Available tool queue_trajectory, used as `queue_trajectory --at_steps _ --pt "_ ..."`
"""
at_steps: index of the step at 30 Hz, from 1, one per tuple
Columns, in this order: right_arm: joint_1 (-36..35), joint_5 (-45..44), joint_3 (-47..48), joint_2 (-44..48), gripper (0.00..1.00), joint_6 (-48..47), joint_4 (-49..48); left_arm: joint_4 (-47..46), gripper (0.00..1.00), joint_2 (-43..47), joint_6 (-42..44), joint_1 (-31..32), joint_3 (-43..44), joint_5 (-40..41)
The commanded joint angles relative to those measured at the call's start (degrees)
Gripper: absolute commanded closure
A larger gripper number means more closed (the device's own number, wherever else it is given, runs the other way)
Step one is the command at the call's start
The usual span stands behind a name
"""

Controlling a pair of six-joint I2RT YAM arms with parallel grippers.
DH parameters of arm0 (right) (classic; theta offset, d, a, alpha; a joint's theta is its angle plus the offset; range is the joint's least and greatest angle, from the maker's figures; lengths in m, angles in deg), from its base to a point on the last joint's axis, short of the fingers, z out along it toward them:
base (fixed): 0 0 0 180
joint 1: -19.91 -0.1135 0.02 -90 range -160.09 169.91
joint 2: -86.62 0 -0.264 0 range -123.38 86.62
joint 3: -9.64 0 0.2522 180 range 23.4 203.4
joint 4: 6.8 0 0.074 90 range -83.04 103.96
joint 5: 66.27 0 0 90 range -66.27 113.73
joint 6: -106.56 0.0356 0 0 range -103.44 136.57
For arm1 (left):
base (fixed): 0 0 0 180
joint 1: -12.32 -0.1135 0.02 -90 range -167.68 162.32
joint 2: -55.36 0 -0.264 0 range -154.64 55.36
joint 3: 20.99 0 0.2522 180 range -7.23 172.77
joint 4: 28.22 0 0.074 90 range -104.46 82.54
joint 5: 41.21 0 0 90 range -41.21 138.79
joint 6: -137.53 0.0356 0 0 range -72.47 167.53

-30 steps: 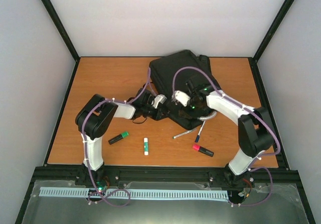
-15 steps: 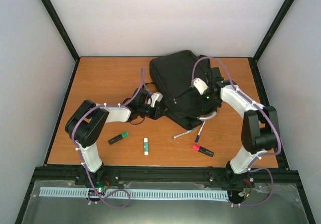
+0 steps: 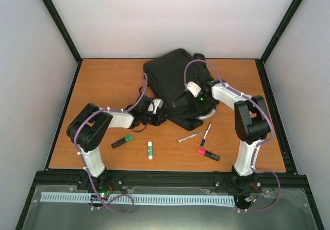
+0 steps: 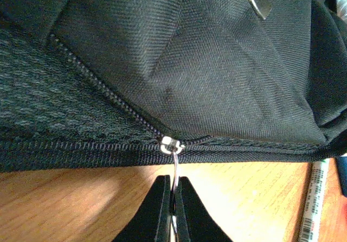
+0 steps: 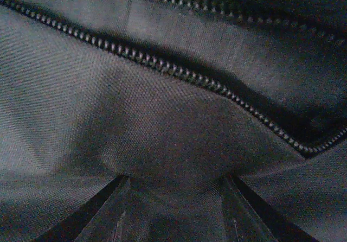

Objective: Pack the student bag
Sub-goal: Zip the student bag at the center of the board.

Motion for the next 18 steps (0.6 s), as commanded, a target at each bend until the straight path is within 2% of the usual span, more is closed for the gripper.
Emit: queue_trajectory --at_steps 1,11,18 --pt "-3.8 -1.2 1.6 -6.2 0.53 0.7 0.0 0.3 0.99 0.0 -1.5 0.9 -0.6 0.2" --pt "-5.9 2.5 13.1 -11.8 0.55 2.1 4.5 -0.5 0.99 0.1 -0.7 6.0 1.8 -0.2" --pt "-5.8 2.9 14.8 -12.9 0.56 2.8 4.8 -0.8 0.99 -2.0 -0.7 8.3 5.1 -0.3"
